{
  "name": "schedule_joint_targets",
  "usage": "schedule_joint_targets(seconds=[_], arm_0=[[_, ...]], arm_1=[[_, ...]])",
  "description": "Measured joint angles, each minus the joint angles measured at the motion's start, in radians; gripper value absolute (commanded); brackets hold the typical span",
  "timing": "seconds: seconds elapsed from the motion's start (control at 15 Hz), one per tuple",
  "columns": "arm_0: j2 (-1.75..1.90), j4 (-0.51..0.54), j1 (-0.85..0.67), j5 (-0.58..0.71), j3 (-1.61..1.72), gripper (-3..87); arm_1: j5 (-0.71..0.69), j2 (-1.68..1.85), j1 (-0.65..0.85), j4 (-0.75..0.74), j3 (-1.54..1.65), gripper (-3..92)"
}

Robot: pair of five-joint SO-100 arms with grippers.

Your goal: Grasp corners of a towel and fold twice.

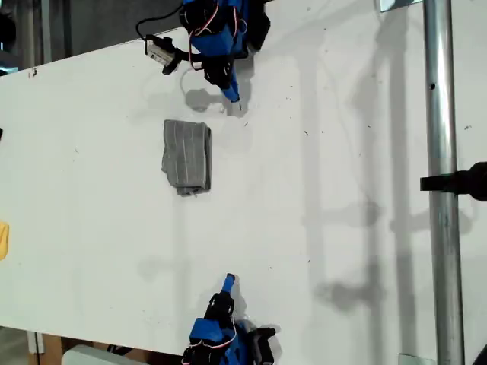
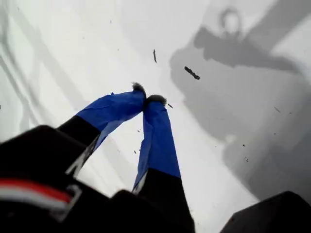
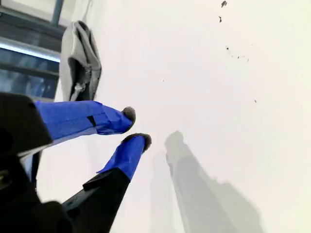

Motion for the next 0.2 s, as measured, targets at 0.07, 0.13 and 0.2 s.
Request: schedule_joint_targets(seconds=[0.07,0.13,0.2], arm_0=[[0.000,0.000,0.000,0.000,0.000,5.4],[0.000,0.000,0.000,0.000,0.000,5.4],[0.000,0.000,0.000,0.000,0.000,5.4]], arm_1=[[0.000,0.000,0.054,0.000,0.000,2.4],[0.000,0.000,0.118,0.000,0.000,2.4],[0.000,0.000,0.161,0.000,0.000,2.4]])
